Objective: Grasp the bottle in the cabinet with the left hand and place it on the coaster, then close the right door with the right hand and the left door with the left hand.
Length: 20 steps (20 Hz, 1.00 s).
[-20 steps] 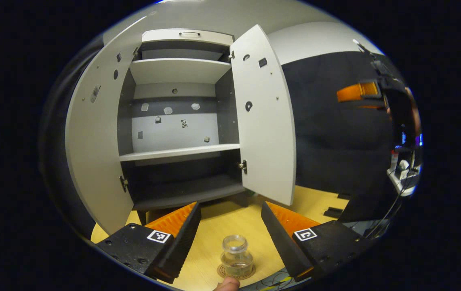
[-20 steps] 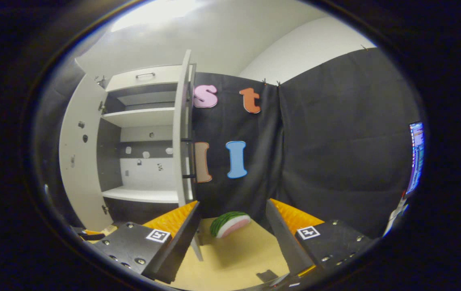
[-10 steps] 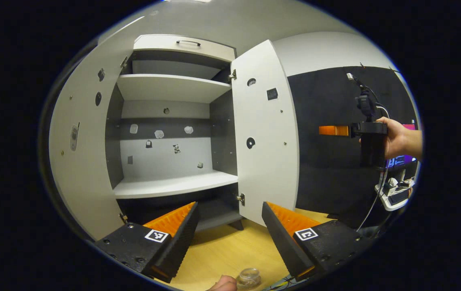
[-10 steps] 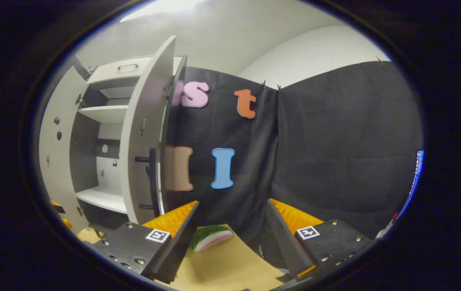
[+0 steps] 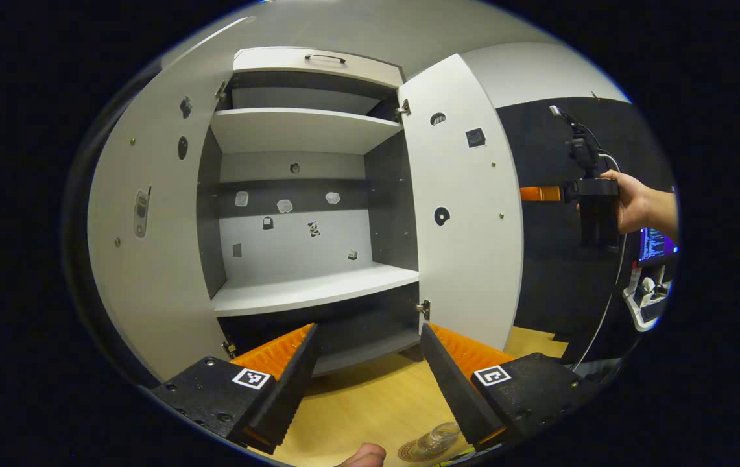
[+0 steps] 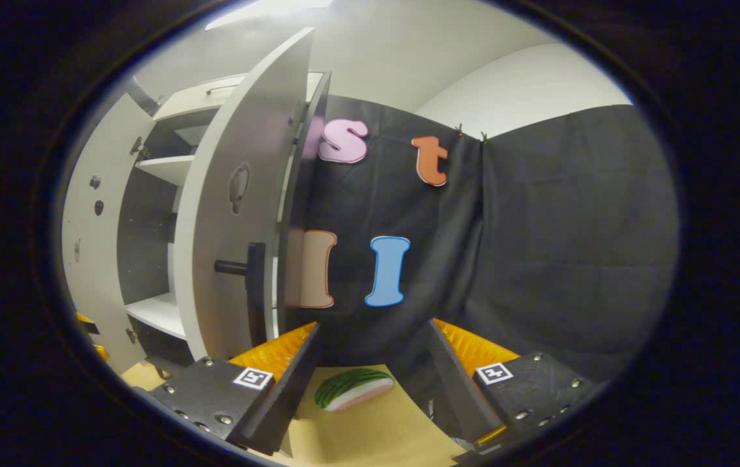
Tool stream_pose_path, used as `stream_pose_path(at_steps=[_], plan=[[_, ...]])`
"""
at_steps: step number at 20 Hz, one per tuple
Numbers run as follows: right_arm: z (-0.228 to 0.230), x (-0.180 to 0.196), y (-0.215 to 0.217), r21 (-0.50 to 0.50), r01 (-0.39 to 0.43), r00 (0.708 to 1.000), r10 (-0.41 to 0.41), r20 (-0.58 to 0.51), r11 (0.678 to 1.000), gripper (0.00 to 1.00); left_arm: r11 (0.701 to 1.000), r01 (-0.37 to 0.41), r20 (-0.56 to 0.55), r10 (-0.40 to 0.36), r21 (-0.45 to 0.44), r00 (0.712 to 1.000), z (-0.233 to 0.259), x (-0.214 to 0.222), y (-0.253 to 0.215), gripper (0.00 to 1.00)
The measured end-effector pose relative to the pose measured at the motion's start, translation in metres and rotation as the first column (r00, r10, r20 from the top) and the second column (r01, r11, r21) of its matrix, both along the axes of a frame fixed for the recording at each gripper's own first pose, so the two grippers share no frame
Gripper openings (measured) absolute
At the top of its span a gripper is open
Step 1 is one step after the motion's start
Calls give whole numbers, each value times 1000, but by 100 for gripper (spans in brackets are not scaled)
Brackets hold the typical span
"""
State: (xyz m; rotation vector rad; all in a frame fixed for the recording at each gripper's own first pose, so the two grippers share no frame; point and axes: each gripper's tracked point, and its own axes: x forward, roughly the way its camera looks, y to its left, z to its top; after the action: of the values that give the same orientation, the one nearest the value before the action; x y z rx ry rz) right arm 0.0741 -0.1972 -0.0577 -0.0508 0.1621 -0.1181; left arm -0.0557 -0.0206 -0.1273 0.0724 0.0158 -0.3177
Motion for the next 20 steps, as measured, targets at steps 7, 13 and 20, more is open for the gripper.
stream_pose_path(at_steps=[7, 13, 20], plan=[[-8, 0, 15, 93, 41, 998, -37, -51, 995, 89, 996, -89, -24, 89, -5, 996, 2, -28, 41, 98], [1, -5, 32, 62, 7, 999, -5, -32, 998, 87, 991, -137, 10, 137, -2, 990, 16, -59, 71, 98], [-1, -21, 61, 96, -49, 998, 52, -36, 994, 87, 988, -153, 20, 153, 3, 988, 24, -71, 95, 98]])
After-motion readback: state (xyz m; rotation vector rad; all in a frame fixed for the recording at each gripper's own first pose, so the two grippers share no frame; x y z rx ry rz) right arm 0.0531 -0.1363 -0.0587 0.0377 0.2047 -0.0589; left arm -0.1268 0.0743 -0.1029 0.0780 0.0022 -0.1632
